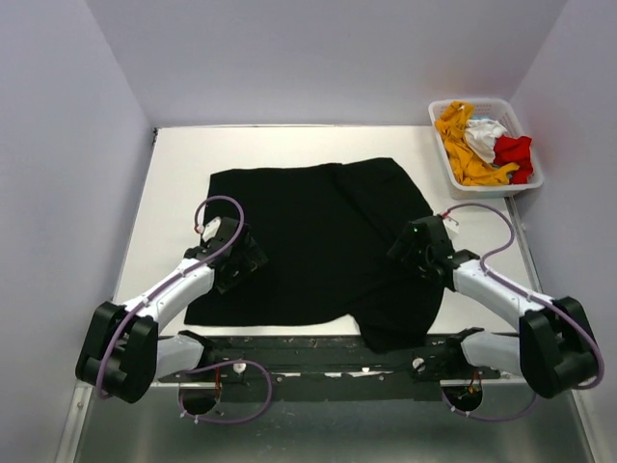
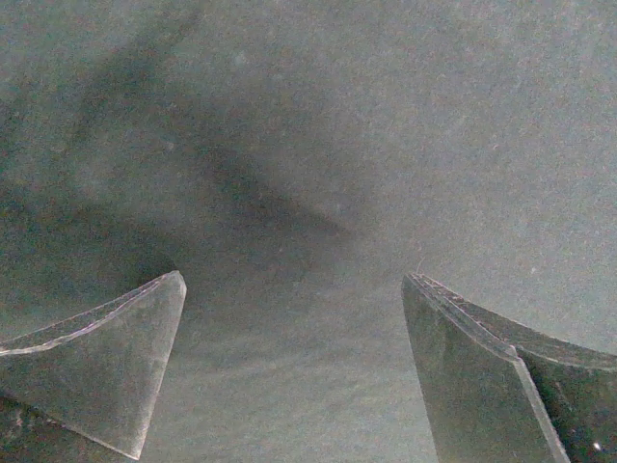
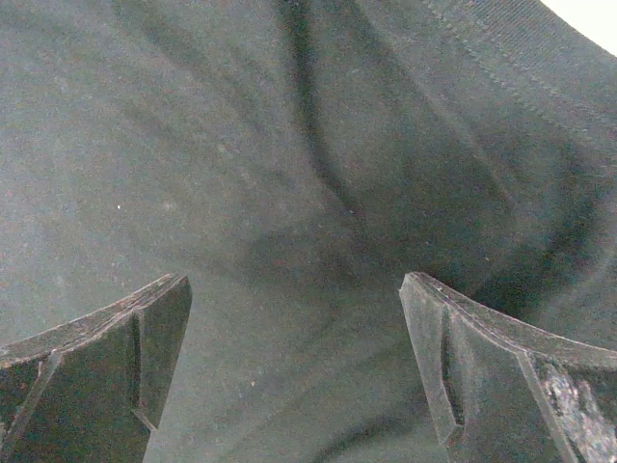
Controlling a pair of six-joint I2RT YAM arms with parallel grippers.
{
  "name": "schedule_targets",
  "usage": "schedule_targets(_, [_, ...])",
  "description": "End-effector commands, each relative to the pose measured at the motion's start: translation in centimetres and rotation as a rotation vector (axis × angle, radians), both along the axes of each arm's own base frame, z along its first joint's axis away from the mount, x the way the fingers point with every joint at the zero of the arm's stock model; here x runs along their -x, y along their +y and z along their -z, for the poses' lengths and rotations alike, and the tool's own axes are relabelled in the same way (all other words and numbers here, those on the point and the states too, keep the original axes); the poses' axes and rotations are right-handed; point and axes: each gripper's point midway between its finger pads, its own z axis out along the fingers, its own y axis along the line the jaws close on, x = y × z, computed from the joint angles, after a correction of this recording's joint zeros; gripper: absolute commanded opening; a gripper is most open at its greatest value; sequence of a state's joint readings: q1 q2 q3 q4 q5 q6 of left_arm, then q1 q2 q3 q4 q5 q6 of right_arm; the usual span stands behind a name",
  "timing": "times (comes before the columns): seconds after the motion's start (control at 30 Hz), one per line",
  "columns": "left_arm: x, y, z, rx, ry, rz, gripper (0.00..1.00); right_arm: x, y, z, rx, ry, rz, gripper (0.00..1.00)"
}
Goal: Fold and stack the t-shirts
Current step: Flatten out the tshirt
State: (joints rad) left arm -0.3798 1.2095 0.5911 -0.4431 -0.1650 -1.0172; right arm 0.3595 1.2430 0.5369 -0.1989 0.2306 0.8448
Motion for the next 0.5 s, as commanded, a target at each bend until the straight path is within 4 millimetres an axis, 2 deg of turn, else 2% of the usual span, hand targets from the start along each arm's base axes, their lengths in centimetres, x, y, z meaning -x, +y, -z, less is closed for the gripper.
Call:
schedule_targets(0.0, [1.3, -0.2, -0.9, 0.032, -0.003, 0.031, 0.99, 0.7, -1.5, -3.0, 0.055, -0.036, 0.013, 1.00])
schedule_targets(0.13, [0.7, 0.0, -2.9, 0.028, -0.071, 0.039, 0.99, -4.6, -1.4, -10.0, 0.127, -0.239, -0.022, 1.00])
schedule_targets(0.23, [-1.1, -0.8, -5.0, 0.039, -0.139, 0.077, 0.99, -9.5, -0.2, -13.1, 0.171, -0.362, -0.057, 1.00])
schedule_targets(0.3, [-2.5, -1.7, -6.1, 0.057, -0.177, 0.119, 0.99, -13.3, 1.3, -13.5, 0.186, -0.369, -0.124, 1.00])
schedule_targets(0.37, [-3.5, -2.3, -6.3, 0.057, -0.188, 0.145, 0.99, -17.8, 3.2, -12.9, 0.210, -0.329, -0.226, 1.00])
schedule_targets(0.47, [-4.4, -2.2, -5.5, 0.031, -0.160, 0.149, 0.98, -22.9, 3.4, -9.5, 0.296, -0.185, -0.291, 1.00])
